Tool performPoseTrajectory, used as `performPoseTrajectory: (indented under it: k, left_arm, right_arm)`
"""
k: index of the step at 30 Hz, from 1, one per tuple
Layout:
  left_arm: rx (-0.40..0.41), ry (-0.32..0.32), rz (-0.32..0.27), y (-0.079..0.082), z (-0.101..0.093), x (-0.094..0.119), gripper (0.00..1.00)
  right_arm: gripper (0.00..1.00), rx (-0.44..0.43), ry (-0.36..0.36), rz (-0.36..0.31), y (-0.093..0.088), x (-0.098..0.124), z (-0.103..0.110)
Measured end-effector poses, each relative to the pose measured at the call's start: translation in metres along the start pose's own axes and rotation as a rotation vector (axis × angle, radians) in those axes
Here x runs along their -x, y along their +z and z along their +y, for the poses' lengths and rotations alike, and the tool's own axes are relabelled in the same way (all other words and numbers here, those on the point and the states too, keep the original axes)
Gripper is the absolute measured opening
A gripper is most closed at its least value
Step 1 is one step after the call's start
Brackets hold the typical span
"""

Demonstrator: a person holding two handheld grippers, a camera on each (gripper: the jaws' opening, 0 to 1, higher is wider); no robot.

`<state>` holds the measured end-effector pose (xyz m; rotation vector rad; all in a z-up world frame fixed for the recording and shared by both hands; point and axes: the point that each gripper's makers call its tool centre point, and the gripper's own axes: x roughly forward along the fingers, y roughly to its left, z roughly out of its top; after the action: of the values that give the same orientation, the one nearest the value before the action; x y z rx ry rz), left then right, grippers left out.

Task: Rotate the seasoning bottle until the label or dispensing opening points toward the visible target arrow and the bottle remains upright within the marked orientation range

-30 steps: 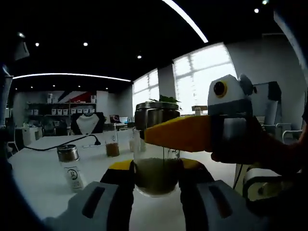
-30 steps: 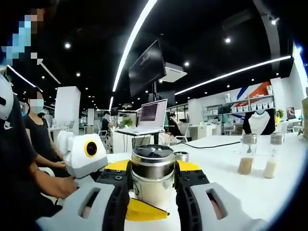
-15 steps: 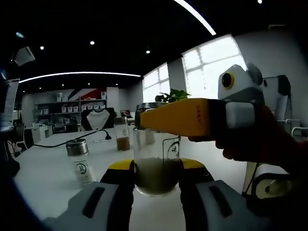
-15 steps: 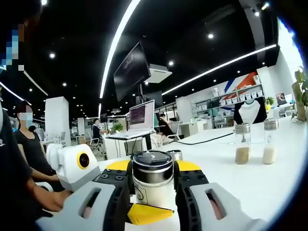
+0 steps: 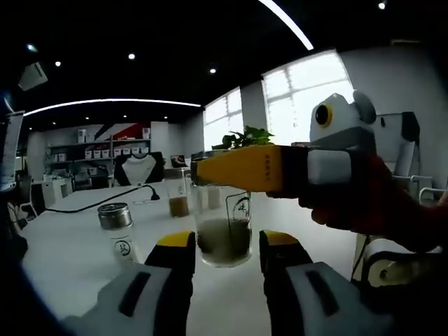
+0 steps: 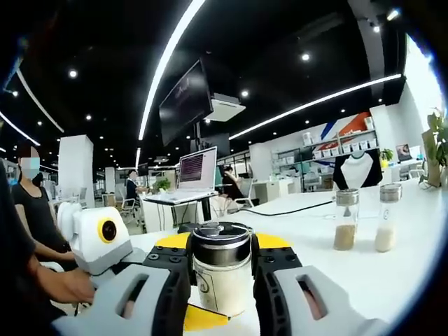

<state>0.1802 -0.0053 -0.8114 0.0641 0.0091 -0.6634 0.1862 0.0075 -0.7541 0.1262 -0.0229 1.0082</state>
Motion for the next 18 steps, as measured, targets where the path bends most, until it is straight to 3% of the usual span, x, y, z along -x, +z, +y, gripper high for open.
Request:
performPoseTrajectory:
  k: [6, 18]
  left_arm:
    - [0.0, 0.022, 0.009, -0.002, 0.006, 0.003, 0.45]
    - [0.024, 0.08, 0.028, -0.008, 0.017, 0.011, 0.67]
  right_arm:
    - [0.3, 0.033, -0.032, 0.02, -0.004, -0.007, -0.016]
    - [0.3, 0.059, -0.104, 0.04, -0.014, -0.028, -0.053]
